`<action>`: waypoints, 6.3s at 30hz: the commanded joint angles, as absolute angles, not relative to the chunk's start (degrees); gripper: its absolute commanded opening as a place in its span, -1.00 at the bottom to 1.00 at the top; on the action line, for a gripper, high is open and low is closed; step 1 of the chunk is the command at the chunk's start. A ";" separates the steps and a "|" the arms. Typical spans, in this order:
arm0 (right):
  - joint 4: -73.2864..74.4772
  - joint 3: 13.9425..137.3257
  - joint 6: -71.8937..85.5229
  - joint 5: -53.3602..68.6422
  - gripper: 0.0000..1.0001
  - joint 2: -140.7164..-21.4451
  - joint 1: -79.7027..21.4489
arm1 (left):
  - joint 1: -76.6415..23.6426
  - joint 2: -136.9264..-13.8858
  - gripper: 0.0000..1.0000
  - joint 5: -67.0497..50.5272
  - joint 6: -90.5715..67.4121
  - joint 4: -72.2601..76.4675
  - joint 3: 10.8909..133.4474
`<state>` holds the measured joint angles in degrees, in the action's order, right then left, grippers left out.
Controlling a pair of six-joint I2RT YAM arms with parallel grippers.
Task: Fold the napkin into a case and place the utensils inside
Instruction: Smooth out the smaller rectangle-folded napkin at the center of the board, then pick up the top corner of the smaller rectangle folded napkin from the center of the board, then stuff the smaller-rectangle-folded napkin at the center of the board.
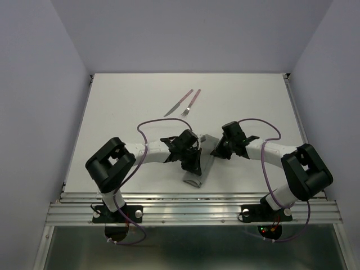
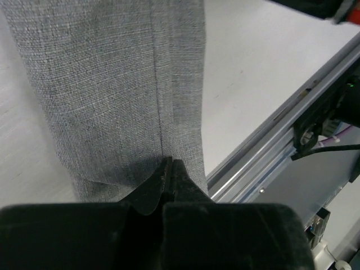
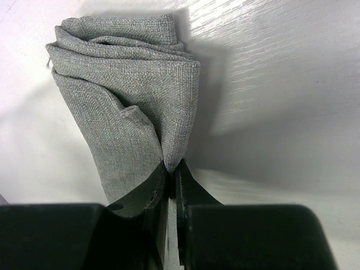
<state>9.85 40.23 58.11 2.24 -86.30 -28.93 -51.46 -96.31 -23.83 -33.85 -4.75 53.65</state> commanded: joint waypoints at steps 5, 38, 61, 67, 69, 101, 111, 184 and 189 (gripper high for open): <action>9.23 40.87 58.71 0.26 -0.79 -86.31 -29.27 | -52.38 -94.14 -1.00 -22.33 -31.56 -7.90 56.86; 9.49 41.31 58.54 0.53 -0.71 -88.16 -29.27 | -55.02 -92.38 -1.00 -18.72 -29.45 -11.07 53.69; 26.01 45.26 48.69 -9.48 0.46 -72.33 -20.49 | -53.87 -101.24 0.30 5.96 -26.28 -29.43 83.04; 29.44 51.06 45.70 -9.76 0.38 -79.62 -16.53 | -54.84 -110.55 0.42 8.79 -25.05 -31.73 94.38; 28.83 50.37 45.79 -8.36 0.31 -79.89 -12.95 | -55.02 -112.93 0.48 9.40 -25.05 -32.43 98.32; 26.01 43.68 37.53 3.43 0.26 -76.73 6.33 | -58.89 -129.02 -0.06 17.58 -27.60 -36.65 110.39; 25.93 43.07 36.83 4.39 0.25 -76.55 6.33 | -58.89 -127.36 -0.76 16.96 -27.51 -35.51 108.63; 16.26 53.61 34.01 -6.59 -0.49 -92.02 -26.19 | -51.07 -111.62 -1.00 -9.75 -25.31 -15.03 87.80; 15.65 53.17 34.80 -6.33 -0.75 -92.46 -26.19 | -50.71 -111.01 -1.00 -10.19 -25.66 -14.77 86.93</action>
